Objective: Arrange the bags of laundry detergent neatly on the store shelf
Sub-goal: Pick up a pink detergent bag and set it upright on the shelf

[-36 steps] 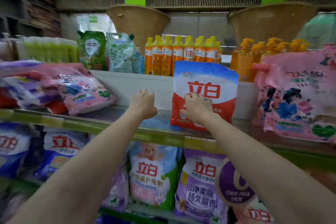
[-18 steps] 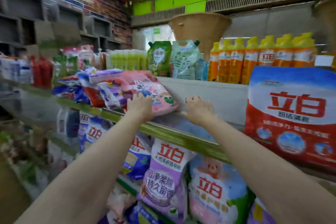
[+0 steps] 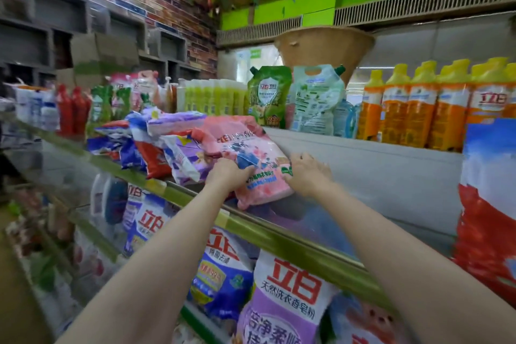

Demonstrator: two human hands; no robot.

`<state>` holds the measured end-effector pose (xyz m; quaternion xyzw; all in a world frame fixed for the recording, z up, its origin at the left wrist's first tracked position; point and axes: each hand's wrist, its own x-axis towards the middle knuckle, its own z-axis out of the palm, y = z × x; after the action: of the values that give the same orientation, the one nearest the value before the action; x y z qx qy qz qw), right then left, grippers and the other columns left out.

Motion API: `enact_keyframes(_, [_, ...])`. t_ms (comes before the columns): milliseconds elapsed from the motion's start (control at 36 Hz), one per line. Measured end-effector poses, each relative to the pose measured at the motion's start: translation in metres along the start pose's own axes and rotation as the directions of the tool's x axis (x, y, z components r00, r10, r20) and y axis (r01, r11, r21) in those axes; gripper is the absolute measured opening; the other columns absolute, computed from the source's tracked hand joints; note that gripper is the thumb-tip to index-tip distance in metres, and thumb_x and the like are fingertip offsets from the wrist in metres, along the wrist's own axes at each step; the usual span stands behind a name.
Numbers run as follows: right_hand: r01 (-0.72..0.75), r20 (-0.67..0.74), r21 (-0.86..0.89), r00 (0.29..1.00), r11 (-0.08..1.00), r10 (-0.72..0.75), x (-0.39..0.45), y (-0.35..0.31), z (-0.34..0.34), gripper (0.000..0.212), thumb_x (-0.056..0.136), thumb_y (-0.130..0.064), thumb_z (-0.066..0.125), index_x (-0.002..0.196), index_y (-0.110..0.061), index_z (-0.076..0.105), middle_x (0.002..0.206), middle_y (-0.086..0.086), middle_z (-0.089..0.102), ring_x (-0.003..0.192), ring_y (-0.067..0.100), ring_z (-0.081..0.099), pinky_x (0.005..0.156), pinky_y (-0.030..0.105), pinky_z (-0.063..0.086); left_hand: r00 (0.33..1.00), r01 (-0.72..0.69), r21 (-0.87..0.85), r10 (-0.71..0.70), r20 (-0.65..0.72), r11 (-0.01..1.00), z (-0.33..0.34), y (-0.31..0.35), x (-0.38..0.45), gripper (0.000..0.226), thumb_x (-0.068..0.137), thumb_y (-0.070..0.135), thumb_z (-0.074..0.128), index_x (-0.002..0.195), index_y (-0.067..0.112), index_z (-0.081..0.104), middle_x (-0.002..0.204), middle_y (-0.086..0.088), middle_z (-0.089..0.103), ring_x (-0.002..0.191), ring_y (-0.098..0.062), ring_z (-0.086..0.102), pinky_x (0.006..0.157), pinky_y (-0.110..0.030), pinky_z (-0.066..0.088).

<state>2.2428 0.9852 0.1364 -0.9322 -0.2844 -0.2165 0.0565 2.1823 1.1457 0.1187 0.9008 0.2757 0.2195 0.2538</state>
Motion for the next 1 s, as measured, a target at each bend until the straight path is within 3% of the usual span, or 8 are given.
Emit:
enact_keyframes(194, [-0.138, 0.098, 0.131, 0.987, 0.982, 0.126, 0.030, 0.009, 0.021, 0.050, 0.095, -0.046, 0.040, 0.129, -0.010, 0.044, 0.134, 0.014, 0.048, 0.124, 0.032, 0.046, 0.103, 0.044, 0.038, 0.984, 0.171, -0.453, -0.176, 0.031, 0.875, 0.020, 0.009, 0.042, 0.094, 0.074, 0.069, 0.060, 0.132, -0.004, 0.046, 0.132, -0.019, 0.052, 0.119, -0.034, 0.053, 0.096, -0.038, 0.047])
enact_keyframes(333, [-0.208, 0.201, 0.284, 0.967, 0.936, 0.154, 0.045, 0.011, 0.033, 0.055, 0.096, -0.047, 0.035, 0.133, -0.007, 0.042, 0.138, 0.018, 0.048, 0.124, 0.033, 0.047, 0.101, 0.038, 0.039, 0.952, 0.229, -0.724, -0.306, 0.026, 0.650, 0.029, 0.014, 0.054, 0.082, 0.067, 0.045, 0.080, 0.125, -0.005, 0.052, 0.124, -0.015, 0.059, 0.108, -0.031, 0.059, 0.093, -0.039, 0.051])
enact_keyframes(444, [-0.255, 0.254, 0.341, 0.952, 0.905, 0.173, 0.049, 0.013, 0.036, 0.060, 0.094, -0.054, 0.033, 0.134, -0.009, 0.043, 0.136, 0.016, 0.051, 0.121, 0.031, 0.050, 0.099, 0.036, 0.039, 0.947, 0.219, -0.777, -0.319, 0.025, 0.590, 0.034, 0.016, 0.054, 0.060, 0.075, 0.031, 0.077, 0.118, -0.005, 0.055, 0.115, -0.014, 0.063, 0.091, -0.028, 0.061, 0.081, -0.033, 0.052])
enact_keyframes(556, [-0.349, 0.276, 0.416, 0.928, 0.840, 0.249, 0.053, 0.027, 0.047, 0.076, 0.091, -0.067, 0.027, 0.136, -0.008, 0.044, 0.138, 0.017, 0.051, 0.123, 0.032, 0.050, 0.104, 0.040, 0.039, 0.946, 0.166, -0.770, -0.319, -0.051, 0.617, 0.033, 0.013, 0.044, 0.047, 0.079, 0.031, 0.072, 0.110, -0.002, 0.059, 0.111, -0.015, 0.065, 0.092, -0.029, 0.061, 0.085, -0.036, 0.052])
enact_keyframes(639, [-0.427, 0.315, 0.575, 0.903, 0.698, 0.293, 0.052, 0.039, 0.052, 0.105, 0.075, -0.085, 0.030, 0.138, -0.001, 0.043, 0.140, 0.020, 0.048, 0.127, 0.034, 0.048, 0.106, 0.040, 0.039, 0.939, 0.135, -0.767, -0.328, -0.103, 0.627, 0.029, 0.015, 0.036, 0.043, 0.081, 0.027, 0.068, 0.113, -0.001, 0.057, 0.116, -0.015, 0.063, 0.105, -0.033, 0.059, 0.091, -0.038, 0.048])
enact_keyframes(778, [-0.524, 0.476, 0.835, 0.840, 0.167, 0.260, 0.038, 0.064, 0.056, 0.108, 0.041, -0.091, 0.059, 0.118, -0.016, 0.063, 0.120, 0.013, 0.064, 0.110, 0.033, 0.059, 0.095, 0.050, 0.048, 0.974, 0.028, -0.834, -0.204, -0.102, 0.551, 0.018, 0.029, 0.017, 0.044, 0.074, 0.029, 0.073, 0.110, 0.007, 0.060, 0.105, -0.010, 0.067, 0.095, -0.028, 0.062, 0.080, -0.036, 0.051])
enact_keyframes(889, [-0.469, 0.428, 0.874, 0.866, 0.124, 0.259, 0.007, 0.065, 0.023, 0.071, 0.070, -0.075, 0.056, 0.105, -0.014, 0.062, 0.106, 0.011, 0.064, 0.103, 0.032, 0.057, 0.087, 0.044, 0.048, 0.992, -0.044, -0.873, -0.083, -0.097, 0.486, 0.009, 0.042, 0.013, 0.051, 0.052, 0.034, 0.079, 0.096, 0.012, 0.064, 0.096, -0.006, 0.071, 0.092, -0.026, 0.066, 0.089, -0.045, 0.053])
enact_keyframes(1000, [-0.404, 0.369, 0.909, 0.893, 0.099, 0.259, -0.020, 0.074, -0.008, 0.064, 0.075, -0.064, 0.062, 0.117, -0.016, 0.054, 0.100, 0.007, 0.064, 0.094, 0.026, 0.061, 0.078, 0.038, 0.053, 0.994, -0.107, -0.900, 0.015, -0.111, 0.422, 0.005, 0.057, -0.005, 0.018, 0.071, 0.012, 0.077, 0.083, 0.016, 0.065, 0.092, -0.008, 0.071, 0.089, -0.027, 0.068, 0.087, -0.047, 0.055])
